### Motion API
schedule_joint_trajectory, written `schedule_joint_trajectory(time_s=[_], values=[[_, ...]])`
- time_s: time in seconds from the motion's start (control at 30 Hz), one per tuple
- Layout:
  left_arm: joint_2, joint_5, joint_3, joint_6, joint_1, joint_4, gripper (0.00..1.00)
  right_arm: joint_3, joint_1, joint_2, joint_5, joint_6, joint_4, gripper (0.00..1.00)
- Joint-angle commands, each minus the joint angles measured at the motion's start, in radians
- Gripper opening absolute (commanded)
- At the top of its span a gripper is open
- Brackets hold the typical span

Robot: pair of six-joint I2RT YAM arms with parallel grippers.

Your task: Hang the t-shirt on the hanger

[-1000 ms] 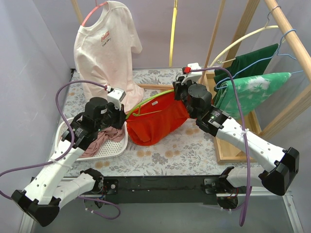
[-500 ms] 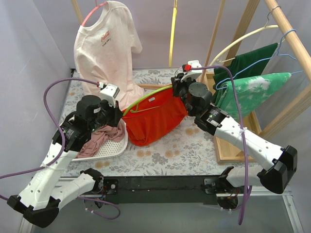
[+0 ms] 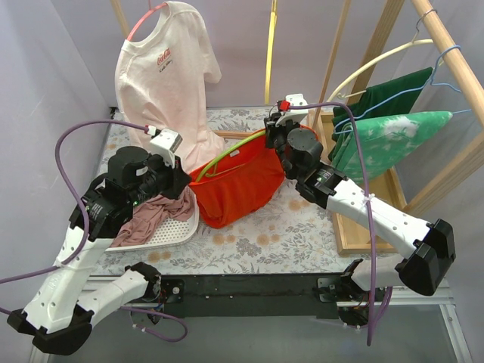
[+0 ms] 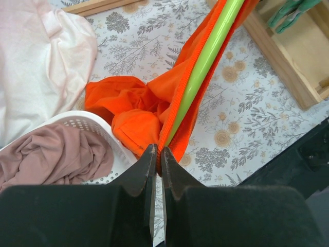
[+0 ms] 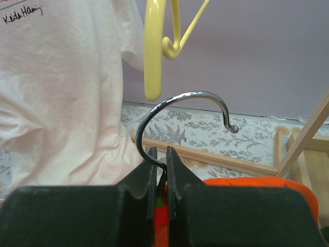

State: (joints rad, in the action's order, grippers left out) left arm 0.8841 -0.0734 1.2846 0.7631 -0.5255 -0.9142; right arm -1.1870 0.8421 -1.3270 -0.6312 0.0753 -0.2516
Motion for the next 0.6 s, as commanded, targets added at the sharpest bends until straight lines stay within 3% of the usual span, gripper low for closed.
schedule_joint_trajectory(time_s=[0.0, 0.2, 0.37, 0.57], values=[[-0.050, -0.028, 0.088, -0.018, 0.016, -0.115, 0.00, -0.019, -0.020, 0.018, -0.229, -0.114, -0.098, 0.01], [0.016, -0.175, 0.183, -0.013, 0.016, -0.063, 0.00, -0.005, 0.052, 0.018, -0.265, -0.123, -0.110, 0.01], [0.079, -0.265, 0.179, 0.024, 0.016, 0.009, 0.00, -0.008, 0.127, 0.029, -0.285, -0.121, -0.129, 0.01], [0.144, -0.434, 0.197, 0.096, 0.016, 0.187, 0.00, -0.022, 0.189, 0.014, -0.314, -0.141, -0.141, 0.01]])
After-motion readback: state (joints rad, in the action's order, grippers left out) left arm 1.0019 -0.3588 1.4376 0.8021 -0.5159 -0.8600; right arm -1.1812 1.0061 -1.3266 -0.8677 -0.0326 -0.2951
